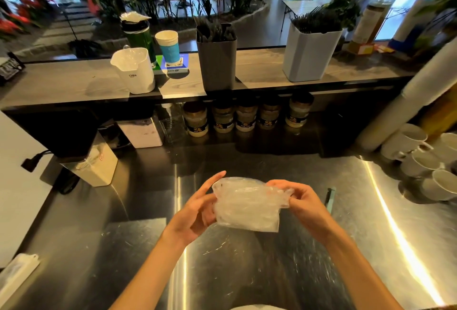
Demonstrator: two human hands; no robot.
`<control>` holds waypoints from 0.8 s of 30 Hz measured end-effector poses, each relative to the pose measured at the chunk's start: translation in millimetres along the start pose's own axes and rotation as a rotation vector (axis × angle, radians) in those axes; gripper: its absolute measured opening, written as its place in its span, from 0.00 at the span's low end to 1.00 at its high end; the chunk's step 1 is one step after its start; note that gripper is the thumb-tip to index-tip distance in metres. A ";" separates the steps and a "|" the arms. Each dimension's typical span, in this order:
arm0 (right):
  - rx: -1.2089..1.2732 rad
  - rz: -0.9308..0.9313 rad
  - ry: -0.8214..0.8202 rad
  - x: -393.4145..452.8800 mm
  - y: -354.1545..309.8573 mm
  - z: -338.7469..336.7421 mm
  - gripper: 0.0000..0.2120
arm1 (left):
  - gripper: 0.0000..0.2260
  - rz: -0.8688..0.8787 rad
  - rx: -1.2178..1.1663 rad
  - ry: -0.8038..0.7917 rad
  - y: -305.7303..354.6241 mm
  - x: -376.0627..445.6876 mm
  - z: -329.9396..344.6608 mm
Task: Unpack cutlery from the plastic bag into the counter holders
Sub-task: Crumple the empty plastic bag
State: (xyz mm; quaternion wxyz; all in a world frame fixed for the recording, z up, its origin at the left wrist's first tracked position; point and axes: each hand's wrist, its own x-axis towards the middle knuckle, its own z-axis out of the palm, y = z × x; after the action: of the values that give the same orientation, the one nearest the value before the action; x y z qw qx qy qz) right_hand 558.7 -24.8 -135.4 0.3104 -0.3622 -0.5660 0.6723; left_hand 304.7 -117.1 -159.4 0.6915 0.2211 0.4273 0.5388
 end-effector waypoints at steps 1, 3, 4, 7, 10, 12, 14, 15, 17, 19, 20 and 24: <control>-0.012 -0.033 0.009 1.1 -0.2 0.1 0.06 | 0.22 -0.025 -0.044 0.013 -1.4 -2.0 0.9; -0.101 -0.103 0.014 3.1 -1.8 0.1 0.11 | 0.27 -0.132 -0.162 0.037 -3.4 -3.8 2.3; -0.182 -0.139 0.003 4.0 -2.7 0.5 0.15 | 0.33 -0.188 -0.218 0.010 -3.7 -3.7 2.5; -0.490 -0.213 -0.060 0.8 -7.3 7.9 0.29 | 0.37 -0.254 -0.189 -0.032 -1.6 -3.0 9.3; -0.714 -0.178 -0.290 -7.2 -11.9 8.7 0.28 | 0.23 -0.195 0.079 0.062 -4.2 -2.4 11.7; -0.746 0.000 -0.474 -16.0 -15.9 1.7 0.22 | 0.22 -0.147 0.159 0.102 -9.8 -1.8 6.8; -0.637 0.092 -0.421 -23.7 -12.2 -0.5 0.29 | 0.22 -0.100 0.192 0.105 -13.9 -2.6 1.2; -0.538 0.101 -0.294 -28.4 -8.1 3.8 0.30 | 0.21 -0.082 0.206 0.091 -15.4 -3.3 0.5; -0.308 0.160 -0.033 -35.9 6.4 18.4 0.30 | 0.21 -0.065 0.217 0.050 -18.6 -4.1 1.5; -0.122 0.275 0.037 -45.5 21.5 33.4 0.31 | 0.22 -0.059 0.229 -0.001 -23.9 -3.1 6.4; -0.038 0.311 0.045 -51.0 28.5 37.4 0.30 | 0.22 -0.054 0.246 -0.026 -27.6 -0.9 8.2; 0.126 0.327 0.290 -76.1 45.2 33.6 0.25 | 0.22 -0.087 0.313 -0.116 -38.5 4.1 20.3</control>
State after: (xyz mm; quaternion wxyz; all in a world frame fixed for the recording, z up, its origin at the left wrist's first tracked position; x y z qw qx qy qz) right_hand 571.7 -113.3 -166.4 0.2976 -0.5219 -0.4061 0.6885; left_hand 343.2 -122.5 -179.5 0.6949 0.3378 0.4746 0.4216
